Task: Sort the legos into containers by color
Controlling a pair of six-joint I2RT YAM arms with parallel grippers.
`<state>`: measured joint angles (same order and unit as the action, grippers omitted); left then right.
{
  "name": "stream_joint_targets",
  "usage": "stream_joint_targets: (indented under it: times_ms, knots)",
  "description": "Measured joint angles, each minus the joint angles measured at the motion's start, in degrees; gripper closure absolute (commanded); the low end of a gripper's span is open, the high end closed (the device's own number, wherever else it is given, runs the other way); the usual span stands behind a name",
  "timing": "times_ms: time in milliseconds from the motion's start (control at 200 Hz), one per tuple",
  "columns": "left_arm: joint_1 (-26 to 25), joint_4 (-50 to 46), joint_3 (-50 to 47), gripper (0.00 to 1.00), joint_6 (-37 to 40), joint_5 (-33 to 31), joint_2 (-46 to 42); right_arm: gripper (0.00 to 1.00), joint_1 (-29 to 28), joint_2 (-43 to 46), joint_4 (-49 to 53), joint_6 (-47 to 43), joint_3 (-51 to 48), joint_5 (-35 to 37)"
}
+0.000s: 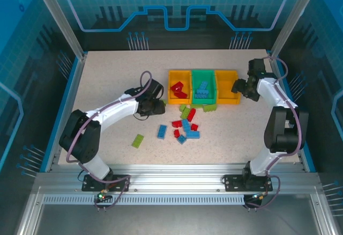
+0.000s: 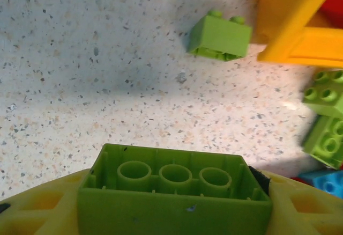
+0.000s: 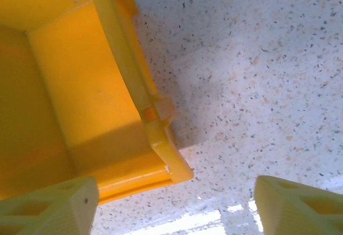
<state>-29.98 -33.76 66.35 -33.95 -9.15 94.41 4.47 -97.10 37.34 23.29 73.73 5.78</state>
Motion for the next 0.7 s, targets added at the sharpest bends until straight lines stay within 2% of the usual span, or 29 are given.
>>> stream_joint_targets:
  times_ms: [400,700]
  knots:
    - [-1.9,1.1,13.0,0.49,1.1,3.5,2.5,0.6,0.9,-8.9,-3.1,-6.7,2.8,-4.0]
    - [-4.6,1.7,24.6,0.49,1.4,6.0,12.6,0.66,-1.0,-8.9,-5.8,-6.4,0.7,-5.6]
